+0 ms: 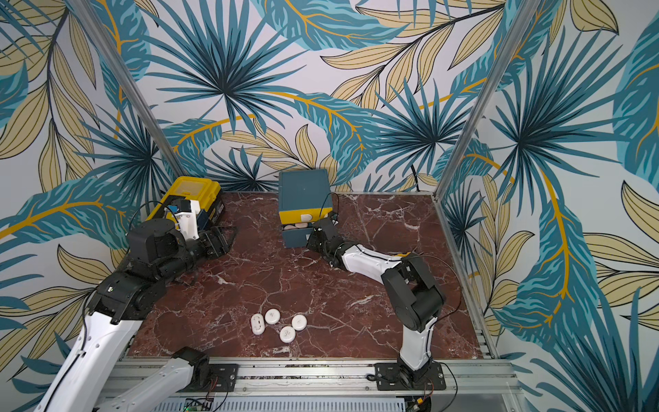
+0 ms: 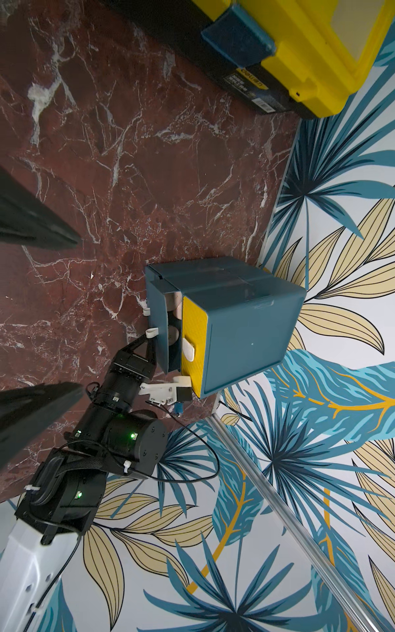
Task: Put the bluetooth earphones in the drawer according to color
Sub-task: Close the drawer of the storage box.
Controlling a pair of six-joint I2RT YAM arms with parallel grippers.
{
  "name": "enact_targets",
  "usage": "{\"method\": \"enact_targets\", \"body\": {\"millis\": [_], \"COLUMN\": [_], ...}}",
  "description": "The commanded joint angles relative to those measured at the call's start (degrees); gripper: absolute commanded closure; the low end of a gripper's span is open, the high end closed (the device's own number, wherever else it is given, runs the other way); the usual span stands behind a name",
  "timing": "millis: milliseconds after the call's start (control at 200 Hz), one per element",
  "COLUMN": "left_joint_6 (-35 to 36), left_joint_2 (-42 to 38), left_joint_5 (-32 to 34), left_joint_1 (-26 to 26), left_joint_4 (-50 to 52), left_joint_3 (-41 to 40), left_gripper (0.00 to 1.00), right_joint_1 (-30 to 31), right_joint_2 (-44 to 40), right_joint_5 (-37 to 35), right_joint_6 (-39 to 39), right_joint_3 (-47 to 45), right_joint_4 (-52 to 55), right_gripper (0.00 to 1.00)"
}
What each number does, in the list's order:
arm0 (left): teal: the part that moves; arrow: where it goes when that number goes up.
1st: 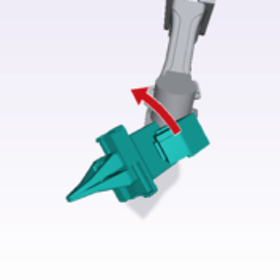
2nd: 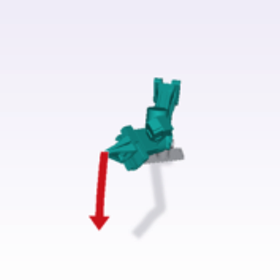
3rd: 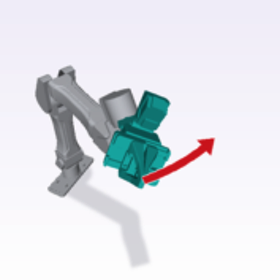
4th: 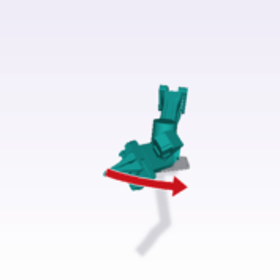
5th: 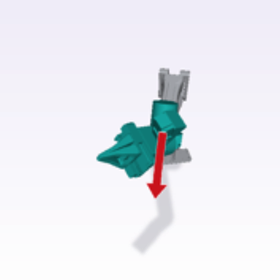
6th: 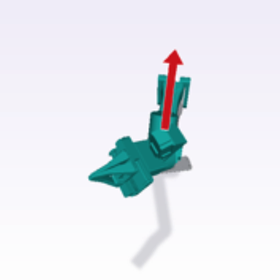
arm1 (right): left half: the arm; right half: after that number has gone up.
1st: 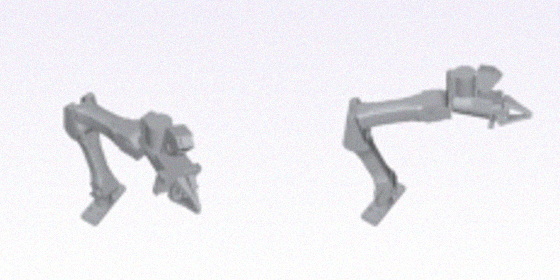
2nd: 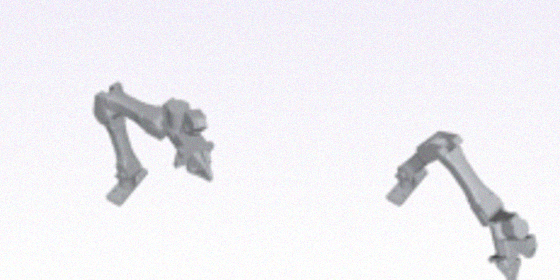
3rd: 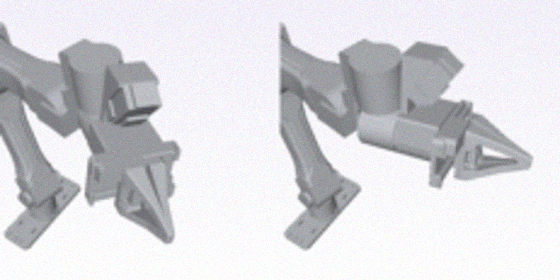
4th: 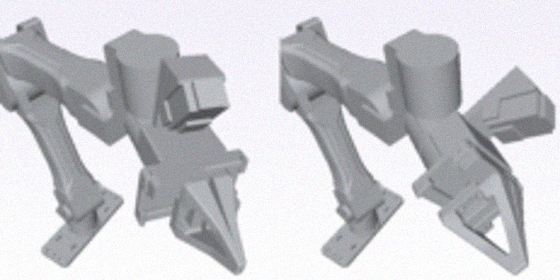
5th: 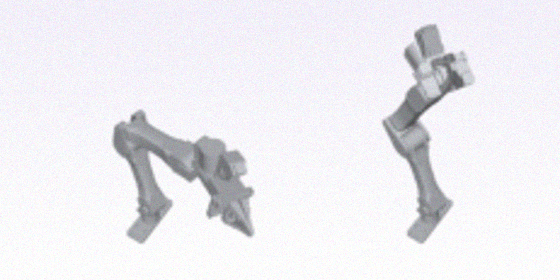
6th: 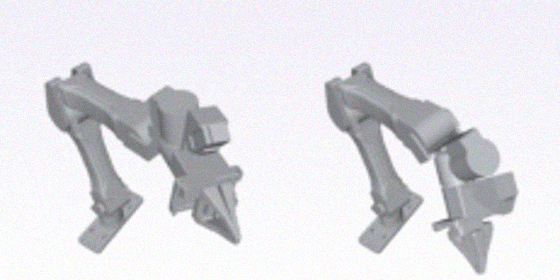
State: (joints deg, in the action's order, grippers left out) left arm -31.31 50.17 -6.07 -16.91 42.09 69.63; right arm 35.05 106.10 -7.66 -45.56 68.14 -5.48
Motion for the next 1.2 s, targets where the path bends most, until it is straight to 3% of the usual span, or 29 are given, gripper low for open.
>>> {"method": "enact_targets", "body": {"millis": [0, 200, 381, 471, 586, 811, 1197], "left_joint_6": [1.4, 2.2, 1.0, 0.9, 1.4, 2.2, 2.0], "left_joint_2": [-1.2, 0.2, 1.0, 0.9, 0.0, -0.3, 0.0], "left_joint_5": [1.3, 1.2, -0.2, -0.5, 0.5, 1.1, 0.6], "left_joint_1": [0.1, 0.1, 0.1, 0.1, 0.1, 0.1, 0.1], "left_joint_4": [1.4, 0.5, -2.2, -2.2, -1.2, -0.5, -1.0], "left_joint_3": [-1.2, -2.1, -3.8, -4.0, -4.2, -4.4, -4.7], "left_gripper": [0.33, 0.33, 0.33, 0.33, 0.33, 0.33, 0.33], "right_joint_1": [0.6, 1.0, 1.0, 1.0, 1.1, 1.1, 0.6], "right_joint_2": [-1.8, -9.1, -8.4, -7.3, -6.9, -7.3, 1.1], "right_joint_5": [-1.0, 2.6, 8.5, 9.3, 8.1, 4.8, -1.5], "right_joint_6": [0.7, -2.3, -4.6, -4.7, -5.3, -3.9, 2.7], "right_joint_3": [-2.7, -10.9, -9.6, -7.9, -7.8, -7.9, 7.3], "right_joint_4": [-6.8, -9.9, -8.7, -7.6, -7.3, -8.3, -1.5], "right_gripper": [0.77, 0.52, 0.48, 0.59, 1.00, 1.00, 1.00]}}
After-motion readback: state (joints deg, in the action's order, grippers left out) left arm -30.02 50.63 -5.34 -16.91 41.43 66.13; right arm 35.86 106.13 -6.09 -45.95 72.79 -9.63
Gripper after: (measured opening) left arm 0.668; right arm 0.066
